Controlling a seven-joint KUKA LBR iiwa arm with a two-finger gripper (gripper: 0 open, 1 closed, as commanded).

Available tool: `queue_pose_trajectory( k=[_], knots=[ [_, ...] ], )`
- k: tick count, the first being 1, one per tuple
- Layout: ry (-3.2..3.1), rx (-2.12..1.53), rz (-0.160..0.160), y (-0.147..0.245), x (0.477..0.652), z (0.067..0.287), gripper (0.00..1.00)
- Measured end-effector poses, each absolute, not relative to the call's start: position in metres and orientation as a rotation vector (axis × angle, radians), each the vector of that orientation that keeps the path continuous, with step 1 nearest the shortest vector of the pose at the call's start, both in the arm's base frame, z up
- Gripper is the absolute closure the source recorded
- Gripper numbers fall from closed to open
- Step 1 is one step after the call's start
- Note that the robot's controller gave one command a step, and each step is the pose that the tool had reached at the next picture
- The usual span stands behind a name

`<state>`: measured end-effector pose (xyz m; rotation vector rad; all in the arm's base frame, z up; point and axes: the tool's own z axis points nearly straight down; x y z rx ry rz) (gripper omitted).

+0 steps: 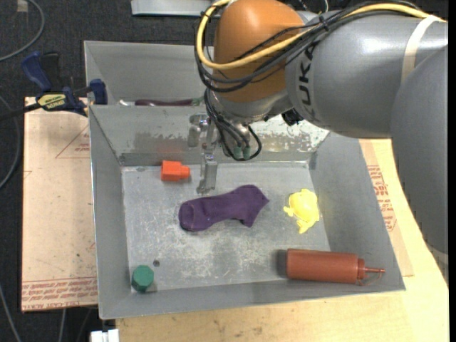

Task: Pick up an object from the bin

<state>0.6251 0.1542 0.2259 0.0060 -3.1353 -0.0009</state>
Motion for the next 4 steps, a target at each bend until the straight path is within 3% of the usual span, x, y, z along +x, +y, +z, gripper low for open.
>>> queue_pose_trajectory(
  k=[1, 2, 3, 4],
  knots=[
    [-3.143, 0.003, -0.003, 0.153, 0.626, 0.231, 0.0],
    [-3.142, 0.114, -0.004, 0.137, 0.599, 0.201, 0.0],
    [-3.142, 0.166, -0.005, 0.117, 0.581, 0.143, 0.0],
    [-3.084, 0.617, -0.006, 0.091, 0.587, 0.078, 1.0]
  ],
)
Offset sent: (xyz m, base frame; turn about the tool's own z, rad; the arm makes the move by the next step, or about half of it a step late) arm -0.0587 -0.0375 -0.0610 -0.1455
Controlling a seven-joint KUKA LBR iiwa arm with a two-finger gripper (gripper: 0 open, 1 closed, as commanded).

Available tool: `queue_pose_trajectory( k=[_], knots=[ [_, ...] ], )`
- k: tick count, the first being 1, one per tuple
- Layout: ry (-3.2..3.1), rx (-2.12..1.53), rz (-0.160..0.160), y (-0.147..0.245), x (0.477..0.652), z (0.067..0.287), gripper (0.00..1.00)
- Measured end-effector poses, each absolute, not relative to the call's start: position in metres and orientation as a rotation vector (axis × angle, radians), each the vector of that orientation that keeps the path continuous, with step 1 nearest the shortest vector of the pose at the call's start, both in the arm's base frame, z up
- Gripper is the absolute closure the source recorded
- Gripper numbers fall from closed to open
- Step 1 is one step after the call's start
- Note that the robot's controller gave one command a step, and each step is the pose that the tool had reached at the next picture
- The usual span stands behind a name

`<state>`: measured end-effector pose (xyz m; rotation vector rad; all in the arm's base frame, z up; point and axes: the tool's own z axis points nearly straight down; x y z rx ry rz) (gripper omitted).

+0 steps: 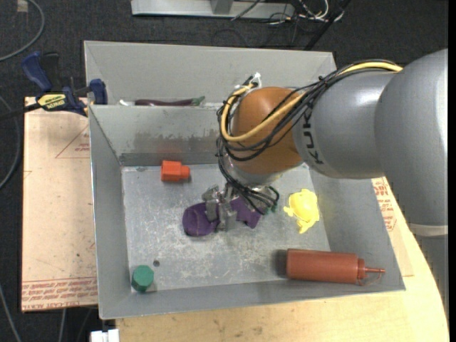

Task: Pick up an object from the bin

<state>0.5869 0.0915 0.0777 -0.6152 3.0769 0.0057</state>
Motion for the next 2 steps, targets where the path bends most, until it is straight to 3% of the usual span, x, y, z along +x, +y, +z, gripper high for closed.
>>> queue_pose_trajectory(
  k=[1, 2],
  knots=[
    [3.077, -0.615, 0.006, 0.091, 0.587, 0.078, 1.0],
    [3.084, -0.566, 0.007, 0.087, 0.597, 0.274, 1.0]
  ],
)
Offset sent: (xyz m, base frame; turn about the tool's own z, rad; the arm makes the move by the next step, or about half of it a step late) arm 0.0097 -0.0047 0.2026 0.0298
